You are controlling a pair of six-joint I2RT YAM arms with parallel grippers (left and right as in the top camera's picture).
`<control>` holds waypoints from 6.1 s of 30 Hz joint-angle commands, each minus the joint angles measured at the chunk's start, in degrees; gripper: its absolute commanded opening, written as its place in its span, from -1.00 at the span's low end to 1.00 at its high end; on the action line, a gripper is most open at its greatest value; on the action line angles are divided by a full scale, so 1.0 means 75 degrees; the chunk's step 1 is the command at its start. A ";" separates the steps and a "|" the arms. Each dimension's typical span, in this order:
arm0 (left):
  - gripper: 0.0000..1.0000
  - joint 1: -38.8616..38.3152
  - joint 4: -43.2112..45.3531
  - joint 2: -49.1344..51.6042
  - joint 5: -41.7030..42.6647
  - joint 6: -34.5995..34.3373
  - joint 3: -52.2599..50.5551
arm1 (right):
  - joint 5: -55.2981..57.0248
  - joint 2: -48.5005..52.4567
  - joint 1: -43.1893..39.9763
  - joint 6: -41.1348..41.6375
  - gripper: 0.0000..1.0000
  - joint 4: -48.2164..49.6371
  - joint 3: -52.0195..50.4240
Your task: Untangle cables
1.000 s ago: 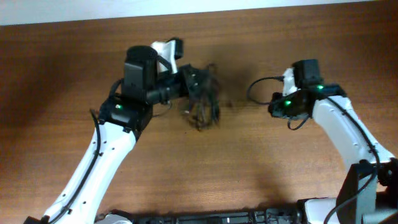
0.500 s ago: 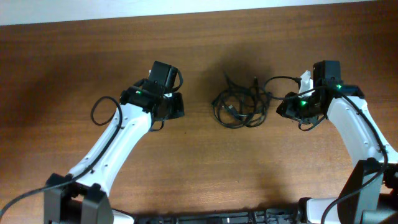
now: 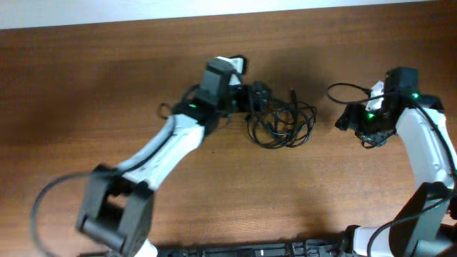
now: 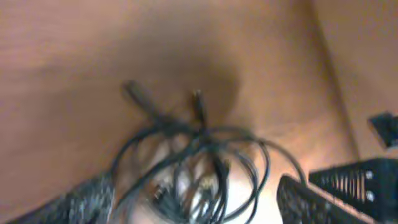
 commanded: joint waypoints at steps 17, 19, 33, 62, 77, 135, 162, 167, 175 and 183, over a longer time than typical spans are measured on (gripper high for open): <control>-1.00 0.0149 0.0294 -0.1329 0.0300 0.0277 0.0015 | -0.3404 -0.1014 0.1571 -0.2008 0.62 0.1419 0.0204; -1.00 0.0087 0.0163 -0.1545 0.0414 0.0277 0.0015 | -0.3092 -0.0475 0.2401 -0.1687 0.90 0.2014 0.0204; -1.00 0.3194 -0.1367 -0.5196 0.0516 0.1606 0.0015 | 0.1705 0.2072 0.2232 0.1638 0.99 0.2448 0.0207; 0.97 0.1909 -0.8760 -0.4077 -0.6691 -0.3229 0.0216 | -0.0020 0.2072 0.1693 0.0219 1.00 0.1559 0.0207; 0.83 0.2436 -0.5132 -0.0734 -0.4497 0.0839 0.0207 | -0.0041 0.2072 0.1693 0.0219 0.99 0.1536 0.0154; 0.73 0.4756 -0.4779 -0.2355 0.4581 0.4610 0.0764 | -0.2637 -0.0143 0.2495 -0.2177 0.75 0.1775 0.0172; 0.98 0.0522 -0.1684 0.2168 -0.2894 0.1510 0.0711 | 0.0702 0.1300 0.2151 0.0242 0.97 0.2468 0.0262; 0.98 0.0423 -0.1571 0.1734 -0.2699 0.0723 0.0930 | 0.0723 0.1303 0.2151 0.0224 0.94 0.2626 0.0256; 0.98 0.0271 -0.1609 0.1932 -0.2760 0.0749 0.0933 | 0.0323 0.2562 0.2667 0.0251 -0.44 0.4036 0.0055; 0.94 0.2573 -0.2742 0.1851 -0.3025 0.0749 0.0938 | -0.1157 -0.0764 0.2078 -0.1894 -0.92 0.0586 0.1816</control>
